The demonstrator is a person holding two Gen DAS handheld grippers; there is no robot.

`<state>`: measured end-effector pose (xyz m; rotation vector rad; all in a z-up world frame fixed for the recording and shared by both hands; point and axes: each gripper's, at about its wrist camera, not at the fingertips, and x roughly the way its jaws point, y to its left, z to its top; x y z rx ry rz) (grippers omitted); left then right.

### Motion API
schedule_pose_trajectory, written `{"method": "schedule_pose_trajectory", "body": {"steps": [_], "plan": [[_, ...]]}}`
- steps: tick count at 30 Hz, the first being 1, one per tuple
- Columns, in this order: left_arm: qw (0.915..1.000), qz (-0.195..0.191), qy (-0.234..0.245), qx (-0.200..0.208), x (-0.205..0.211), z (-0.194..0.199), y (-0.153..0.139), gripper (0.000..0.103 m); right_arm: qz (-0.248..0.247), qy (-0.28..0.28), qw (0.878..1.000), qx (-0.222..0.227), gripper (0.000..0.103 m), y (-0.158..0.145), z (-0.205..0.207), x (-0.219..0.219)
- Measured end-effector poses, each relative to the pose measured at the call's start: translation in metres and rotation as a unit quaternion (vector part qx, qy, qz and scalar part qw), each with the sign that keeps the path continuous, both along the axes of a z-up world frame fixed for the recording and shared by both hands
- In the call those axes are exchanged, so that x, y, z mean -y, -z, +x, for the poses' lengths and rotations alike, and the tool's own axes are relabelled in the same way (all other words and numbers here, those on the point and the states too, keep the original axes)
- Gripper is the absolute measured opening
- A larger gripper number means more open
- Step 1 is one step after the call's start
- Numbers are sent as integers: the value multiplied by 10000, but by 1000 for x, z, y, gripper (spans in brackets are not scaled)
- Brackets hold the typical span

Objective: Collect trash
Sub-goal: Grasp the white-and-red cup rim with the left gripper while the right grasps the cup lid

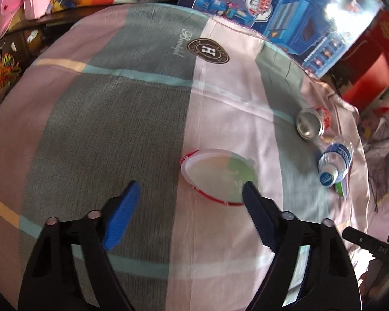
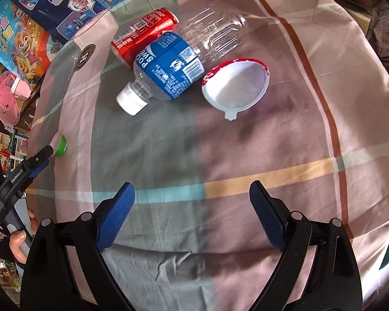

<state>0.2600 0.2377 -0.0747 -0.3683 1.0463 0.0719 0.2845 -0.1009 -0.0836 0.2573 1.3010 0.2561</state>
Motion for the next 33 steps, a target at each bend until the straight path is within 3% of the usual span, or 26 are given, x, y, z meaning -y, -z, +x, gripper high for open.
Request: {"method": "schedule_pose_trajectory", "body": {"steps": [3,5,6,7,10,18,21,26,31,32,33], "plan": [[9998,98,110,-102,10,8,6,54,-20,31,10000,6,86,2,5,5],[9989,416,222,-22,23,9,4,43,-15,76,10000,15,86,3,6,11],[9988,353,337,-23,27,10,4,28,2,112,9999,12,86,4,7,14],[9984,253,504,-32,35,12,5,22,12,144,9999,1,86,5,8,17],[9950,491,871,73,59,14,4,22,44,215,9998,-10,86,8,11,27],[9883,544,1420,93,110,22,9,22,38,593,9982,127,86,11,31,60],[9860,618,1543,158,129,28,9,13,121,776,9968,164,84,15,43,71],[9802,641,1862,189,159,38,11,13,104,759,9966,309,56,18,59,73],[9803,582,1884,117,159,41,14,14,-73,572,9968,549,55,21,70,57],[9802,582,1888,108,158,39,14,14,-147,501,9966,637,49,21,70,52],[9802,582,1887,98,157,38,14,14,-197,441,9965,677,28,22,71,48]]}}
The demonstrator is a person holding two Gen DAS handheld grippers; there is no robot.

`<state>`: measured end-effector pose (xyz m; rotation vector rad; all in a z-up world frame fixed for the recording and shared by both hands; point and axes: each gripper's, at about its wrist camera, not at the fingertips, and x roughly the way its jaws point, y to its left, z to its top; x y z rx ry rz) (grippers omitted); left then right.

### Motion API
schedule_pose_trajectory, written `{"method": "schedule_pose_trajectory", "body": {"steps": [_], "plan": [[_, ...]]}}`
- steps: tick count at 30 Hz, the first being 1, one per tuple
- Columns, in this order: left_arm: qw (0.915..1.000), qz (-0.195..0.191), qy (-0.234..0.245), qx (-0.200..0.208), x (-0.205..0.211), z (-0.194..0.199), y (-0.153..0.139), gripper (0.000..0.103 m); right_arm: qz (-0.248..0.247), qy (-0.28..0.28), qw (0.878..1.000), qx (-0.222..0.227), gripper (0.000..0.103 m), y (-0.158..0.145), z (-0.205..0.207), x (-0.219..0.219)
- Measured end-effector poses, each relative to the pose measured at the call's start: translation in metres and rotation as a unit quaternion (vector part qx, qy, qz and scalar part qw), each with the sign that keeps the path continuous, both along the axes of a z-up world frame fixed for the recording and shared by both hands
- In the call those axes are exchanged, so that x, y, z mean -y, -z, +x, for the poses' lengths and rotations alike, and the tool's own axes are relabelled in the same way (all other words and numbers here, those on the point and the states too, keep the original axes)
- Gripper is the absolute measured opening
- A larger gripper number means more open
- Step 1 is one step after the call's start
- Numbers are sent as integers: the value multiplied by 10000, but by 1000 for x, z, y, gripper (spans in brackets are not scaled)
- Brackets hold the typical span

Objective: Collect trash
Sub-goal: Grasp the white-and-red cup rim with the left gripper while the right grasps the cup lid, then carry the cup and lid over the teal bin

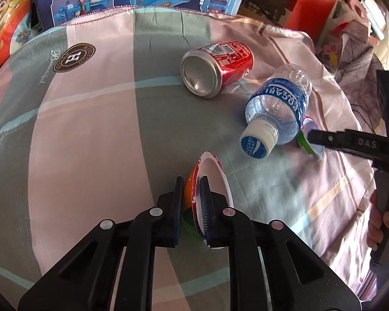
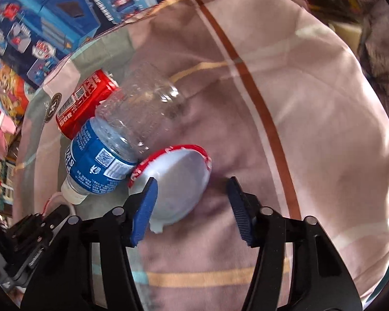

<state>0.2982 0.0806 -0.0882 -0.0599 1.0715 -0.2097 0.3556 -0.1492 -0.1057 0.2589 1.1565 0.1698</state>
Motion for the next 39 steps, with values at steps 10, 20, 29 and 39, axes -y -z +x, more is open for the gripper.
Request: {"method": "schedule_pose_trajectory", "body": {"steps": [10,20,29,39], "plan": [[9999,105,-82,43,2,-16,-1,12,101,-320,9994,45,5,-4,-27,-13],[9994,174,-67,290,11,-50,-30,12,177,-272,9993,173,4,-23,-76,4],[9981,121,293,520,49,-84,-57,12,400,-72,9984,400,4,-43,-119,42],[9918,262,1069,653,140,-101,-73,12,607,376,9948,725,4,-60,-157,106]]}}
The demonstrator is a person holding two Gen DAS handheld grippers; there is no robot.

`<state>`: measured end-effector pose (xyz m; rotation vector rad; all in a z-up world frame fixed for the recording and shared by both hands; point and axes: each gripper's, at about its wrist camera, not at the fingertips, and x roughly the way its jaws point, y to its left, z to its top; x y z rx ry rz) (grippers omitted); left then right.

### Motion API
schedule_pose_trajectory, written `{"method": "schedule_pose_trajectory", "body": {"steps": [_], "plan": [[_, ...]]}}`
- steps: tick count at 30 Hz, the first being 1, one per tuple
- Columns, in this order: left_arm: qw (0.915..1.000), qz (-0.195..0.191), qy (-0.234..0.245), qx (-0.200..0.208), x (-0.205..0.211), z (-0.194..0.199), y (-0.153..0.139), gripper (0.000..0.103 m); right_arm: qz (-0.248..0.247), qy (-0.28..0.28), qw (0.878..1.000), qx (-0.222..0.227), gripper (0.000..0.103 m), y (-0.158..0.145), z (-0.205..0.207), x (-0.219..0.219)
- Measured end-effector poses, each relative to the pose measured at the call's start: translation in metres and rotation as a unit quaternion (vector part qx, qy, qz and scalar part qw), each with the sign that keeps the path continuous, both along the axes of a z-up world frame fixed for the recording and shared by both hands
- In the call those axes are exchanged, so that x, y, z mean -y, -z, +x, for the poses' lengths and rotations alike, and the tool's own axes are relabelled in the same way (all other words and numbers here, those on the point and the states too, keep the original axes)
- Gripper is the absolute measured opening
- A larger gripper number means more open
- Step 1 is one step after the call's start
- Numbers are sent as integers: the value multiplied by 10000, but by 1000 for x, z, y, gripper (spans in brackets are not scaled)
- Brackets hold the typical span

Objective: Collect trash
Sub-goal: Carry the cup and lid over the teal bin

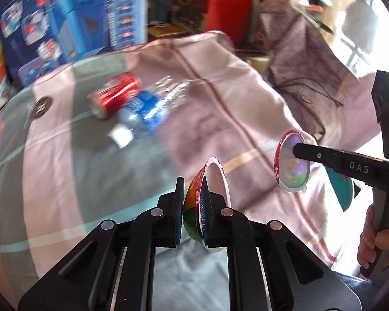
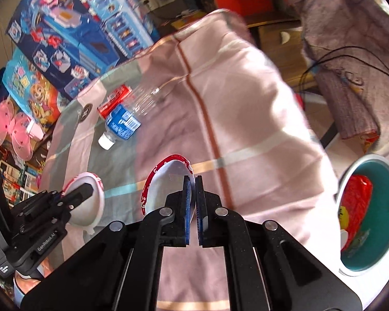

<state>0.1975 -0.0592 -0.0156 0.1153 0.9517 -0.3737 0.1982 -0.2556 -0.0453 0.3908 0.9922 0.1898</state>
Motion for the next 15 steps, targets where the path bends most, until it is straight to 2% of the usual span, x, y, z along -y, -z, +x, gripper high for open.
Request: {"method": "schedule_pose_trajectory", "body": {"steps": [7,15], "plan": [[9983,111,564,46,68,-8,-5,12,40,408,9991,138,4,-1,-24,54],[9934,174,1137,-1,141,-16,-2,12,85,1121,9932,297,4,1,-57,128]]}}
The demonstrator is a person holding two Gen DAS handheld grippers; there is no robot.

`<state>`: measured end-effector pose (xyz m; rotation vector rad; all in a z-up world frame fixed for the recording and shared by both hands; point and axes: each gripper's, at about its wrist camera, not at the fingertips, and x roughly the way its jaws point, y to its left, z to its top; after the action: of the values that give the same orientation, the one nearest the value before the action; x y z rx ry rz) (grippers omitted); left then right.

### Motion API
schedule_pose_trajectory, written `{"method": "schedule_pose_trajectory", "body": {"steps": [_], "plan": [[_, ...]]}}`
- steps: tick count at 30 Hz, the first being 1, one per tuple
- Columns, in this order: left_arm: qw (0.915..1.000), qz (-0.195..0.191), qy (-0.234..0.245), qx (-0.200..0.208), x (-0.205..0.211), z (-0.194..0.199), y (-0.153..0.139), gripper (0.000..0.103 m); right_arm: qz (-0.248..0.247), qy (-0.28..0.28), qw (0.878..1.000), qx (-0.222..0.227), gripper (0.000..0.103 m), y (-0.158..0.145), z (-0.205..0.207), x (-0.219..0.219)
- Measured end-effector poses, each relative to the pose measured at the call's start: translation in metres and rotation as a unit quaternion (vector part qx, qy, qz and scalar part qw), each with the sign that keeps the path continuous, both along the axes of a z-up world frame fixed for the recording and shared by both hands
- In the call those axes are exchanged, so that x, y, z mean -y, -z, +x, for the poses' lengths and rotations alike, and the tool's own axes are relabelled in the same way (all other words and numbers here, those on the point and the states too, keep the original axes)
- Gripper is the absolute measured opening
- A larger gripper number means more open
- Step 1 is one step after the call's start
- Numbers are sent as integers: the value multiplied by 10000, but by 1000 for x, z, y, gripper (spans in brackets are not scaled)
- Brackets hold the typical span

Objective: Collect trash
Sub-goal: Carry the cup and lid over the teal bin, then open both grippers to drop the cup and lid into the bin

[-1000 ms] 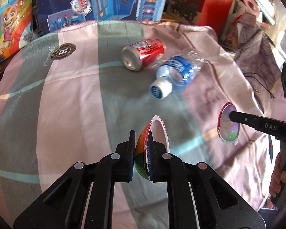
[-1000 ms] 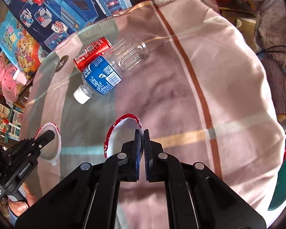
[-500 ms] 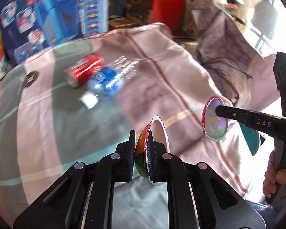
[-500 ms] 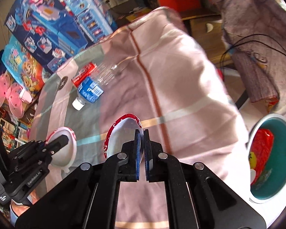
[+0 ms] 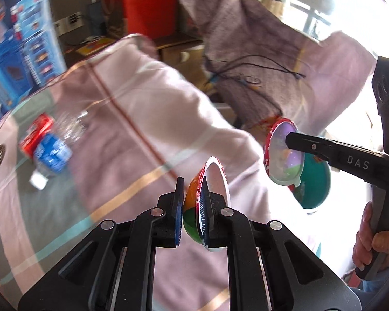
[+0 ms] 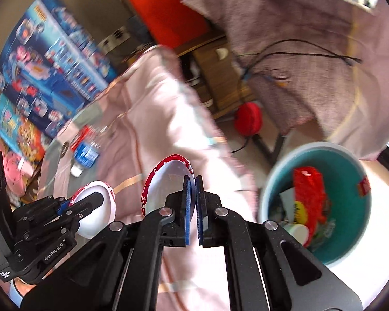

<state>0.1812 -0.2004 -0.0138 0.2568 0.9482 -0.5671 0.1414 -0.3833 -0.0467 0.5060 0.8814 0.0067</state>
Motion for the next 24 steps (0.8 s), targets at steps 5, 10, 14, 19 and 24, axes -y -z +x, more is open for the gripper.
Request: {"method": "schedule_pose_trajectory", "body": {"steps": [5,10,14,19,24], "plan": [[9991,56,415,-31,47,-8,5,12,51,535,9986,-6,4,10,-23,48],[9968,134,777,-92,84,-19,13,12,126,1106,9937,-137,4,29,-51,96],[9944,205,1022,-194,110,-26,24,12,285,1415,9890,-339,4,51,-65,124],[9909,298,1277,-297,139,-34,35,12,390,1551,9857,-532,4,68,-75,141],[9867,369,1537,-389,163,-39,46,12,412,1632,9836,-652,4,79,-80,151]]}}
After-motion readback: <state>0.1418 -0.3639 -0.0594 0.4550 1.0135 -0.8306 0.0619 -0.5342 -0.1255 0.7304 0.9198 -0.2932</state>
